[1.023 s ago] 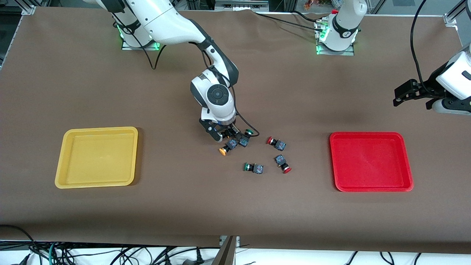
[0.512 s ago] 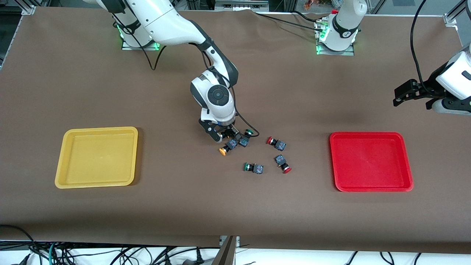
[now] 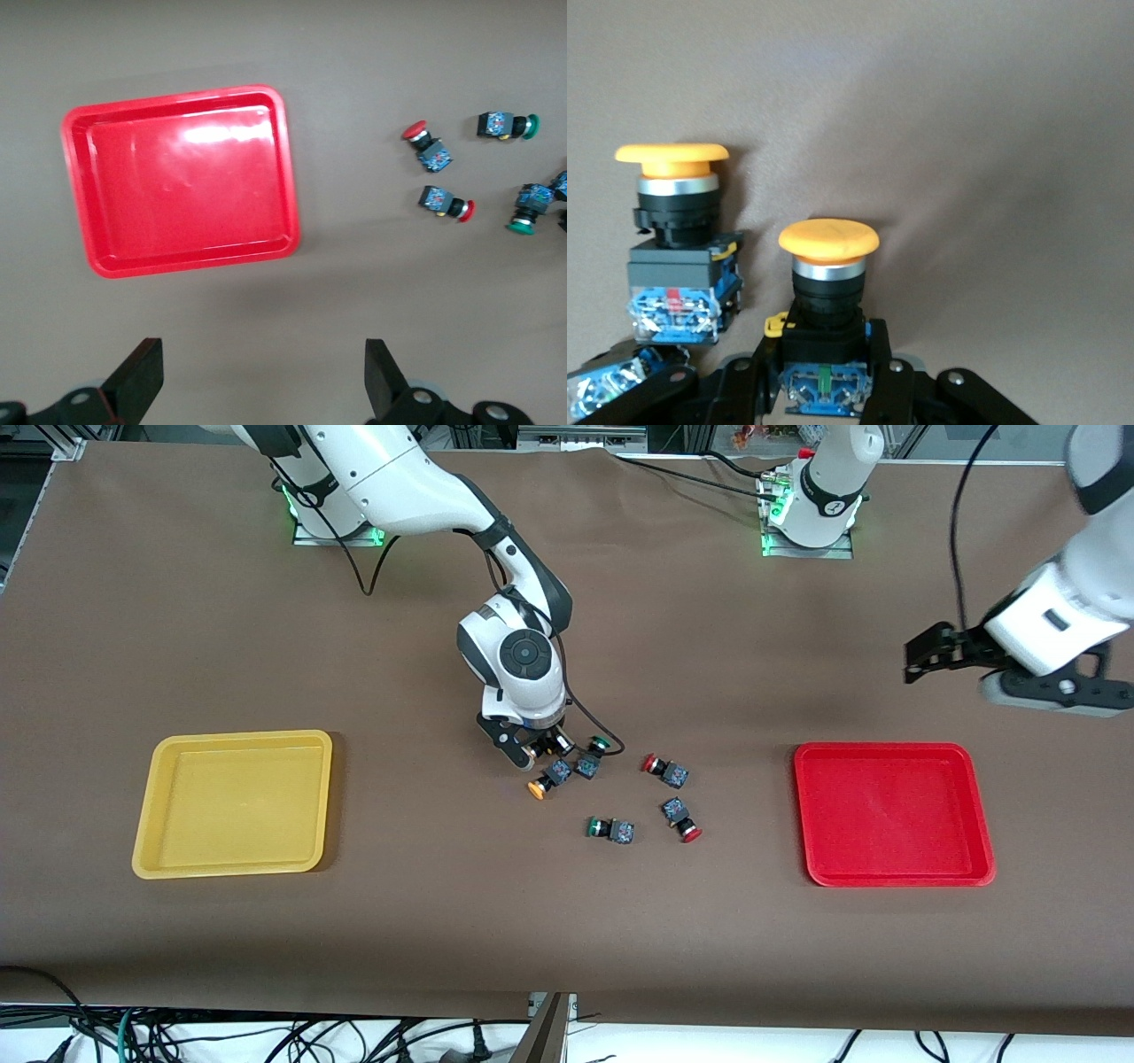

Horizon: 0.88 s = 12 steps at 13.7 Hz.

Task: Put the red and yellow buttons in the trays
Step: 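Carry the yellow button to the yellow tray while the left gripper reaches the red buttons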

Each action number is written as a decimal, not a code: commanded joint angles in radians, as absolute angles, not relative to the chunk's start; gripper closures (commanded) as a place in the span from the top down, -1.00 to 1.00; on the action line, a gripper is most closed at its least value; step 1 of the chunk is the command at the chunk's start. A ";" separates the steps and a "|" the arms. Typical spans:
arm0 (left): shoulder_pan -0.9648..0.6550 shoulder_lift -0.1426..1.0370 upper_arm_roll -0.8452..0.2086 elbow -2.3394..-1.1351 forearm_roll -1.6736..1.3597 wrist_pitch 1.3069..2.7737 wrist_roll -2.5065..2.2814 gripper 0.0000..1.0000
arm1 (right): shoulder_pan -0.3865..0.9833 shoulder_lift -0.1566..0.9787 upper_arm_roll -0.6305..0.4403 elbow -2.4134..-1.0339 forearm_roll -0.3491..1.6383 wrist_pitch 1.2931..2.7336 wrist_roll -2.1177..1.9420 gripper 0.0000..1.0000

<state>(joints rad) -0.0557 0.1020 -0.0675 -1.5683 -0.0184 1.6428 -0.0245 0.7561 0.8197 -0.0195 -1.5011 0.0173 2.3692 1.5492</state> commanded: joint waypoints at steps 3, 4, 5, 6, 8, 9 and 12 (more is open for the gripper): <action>-0.060 0.185 -0.143 -1.562 -0.018 1.735 -0.129 1.00 | 0.729 0.740 -0.061 -1.490 0.002 2.283 1.421 -0.71; -0.060 0.205 -0.159 -1.562 -0.017 1.752 -0.155 1.00 | 0.713 0.717 -0.067 -1.491 0.005 2.252 1.372 -0.70; -0.061 0.225 -0.179 -1.562 -0.014 1.776 -0.188 1.00 | 0.694 0.694 -0.067 -1.491 0.006 2.215 1.323 -0.70; -0.061 0.247 -0.202 -1.562 -0.012 1.796 -0.231 1.00 | 0.668 0.672 -0.069 -1.491 0.006 2.173 1.271 -0.70; -0.077 0.288 -0.219 -1.563 -0.012 1.828 -0.293 1.00 | 0.606 0.629 -0.069 -1.491 0.011 2.082 1.136 -0.70; -0.092 0.310 -0.219 -1.563 -0.012 1.839 -0.323 1.00 | 0.569 0.609 -0.069 -1.493 0.012 2.036 1.050 -0.70; -0.165 0.366 -0.219 -1.580 0.023 1.896 -0.504 1.00 | 0.451 0.571 -0.069 -1.493 0.012 1.929 0.817 -0.70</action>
<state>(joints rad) -0.1205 0.3343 -0.2217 -1.5778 -0.0147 1.8625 -0.3960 0.5182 0.6061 -0.0847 -1.4735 0.0111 1.9842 0.9418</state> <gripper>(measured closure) 0.000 0.595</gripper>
